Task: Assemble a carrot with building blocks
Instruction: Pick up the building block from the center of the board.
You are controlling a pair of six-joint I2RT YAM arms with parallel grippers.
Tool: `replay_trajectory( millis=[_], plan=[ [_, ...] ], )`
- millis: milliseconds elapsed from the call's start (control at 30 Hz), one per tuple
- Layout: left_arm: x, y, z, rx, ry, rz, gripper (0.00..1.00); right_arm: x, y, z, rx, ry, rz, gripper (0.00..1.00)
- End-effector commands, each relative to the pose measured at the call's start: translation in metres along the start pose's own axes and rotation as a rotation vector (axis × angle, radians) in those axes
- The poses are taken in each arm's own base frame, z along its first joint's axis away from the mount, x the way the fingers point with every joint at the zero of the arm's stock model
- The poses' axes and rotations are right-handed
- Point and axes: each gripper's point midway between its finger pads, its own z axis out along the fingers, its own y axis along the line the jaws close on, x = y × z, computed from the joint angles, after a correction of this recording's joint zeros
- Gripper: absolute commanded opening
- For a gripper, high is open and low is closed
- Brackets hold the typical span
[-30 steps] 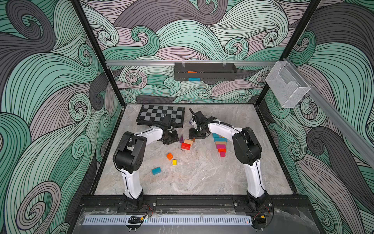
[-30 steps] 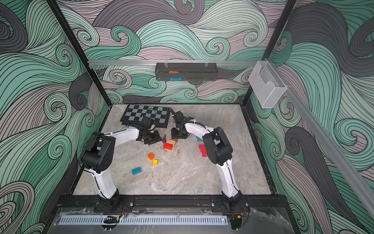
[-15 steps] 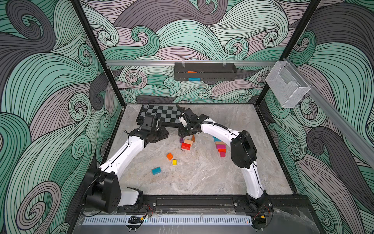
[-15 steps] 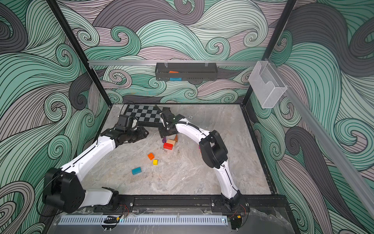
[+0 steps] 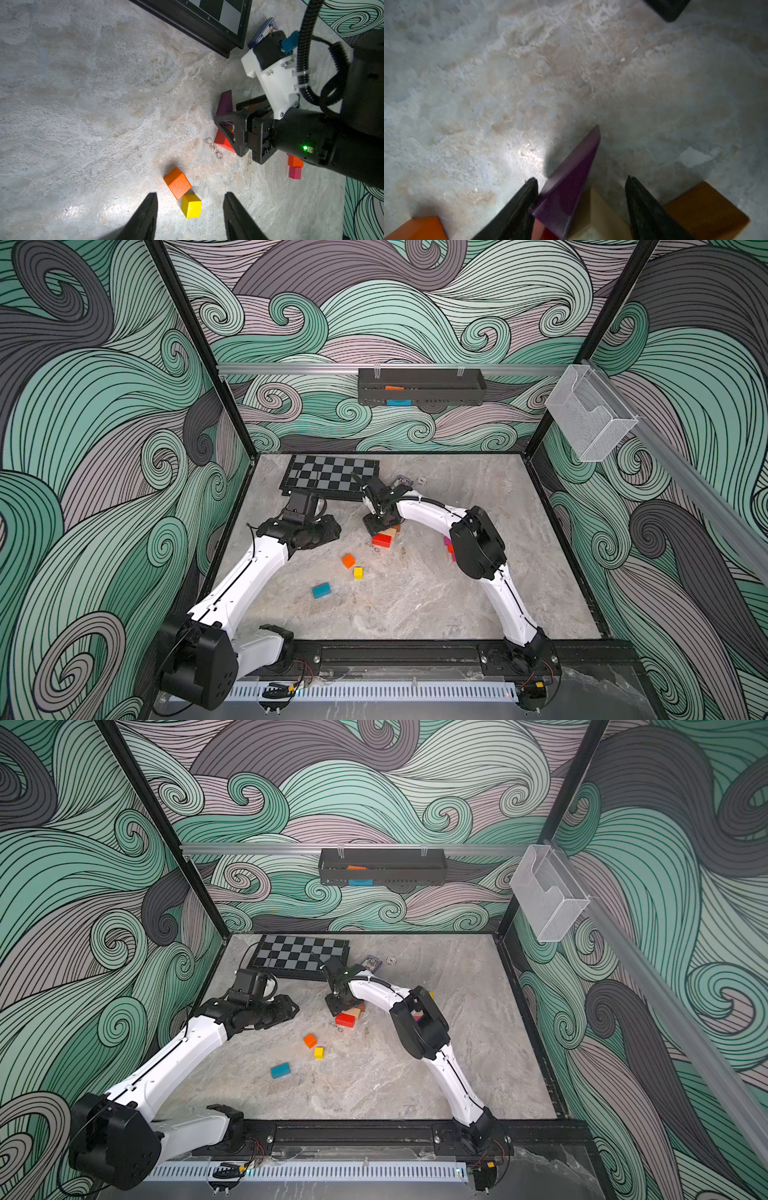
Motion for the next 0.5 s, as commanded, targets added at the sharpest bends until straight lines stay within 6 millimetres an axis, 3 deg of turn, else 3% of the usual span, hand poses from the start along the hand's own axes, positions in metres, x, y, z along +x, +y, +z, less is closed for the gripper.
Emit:
replay_trajectory(
  millis=[0, 267, 467],
  plan=[
    [-0.0015, 0.0027, -0.0076, -0.010, -0.009, 0.007, 0.53, -0.0070, 0.0079, -0.0019, -0.007, -0.015, -0.025, 0.64],
    [-0.0022, 0.0036, -0.0054, -0.013, -0.007, 0.007, 0.53, -0.0079, 0.0081, -0.0009, 0.008, -0.016, -0.036, 0.43],
    [-0.0033, 0.0022, -0.0026, -0.005, -0.002, 0.003, 0.52, -0.0051, 0.0069, -0.0005, 0.016, -0.007, -0.042, 0.42]
  ],
)
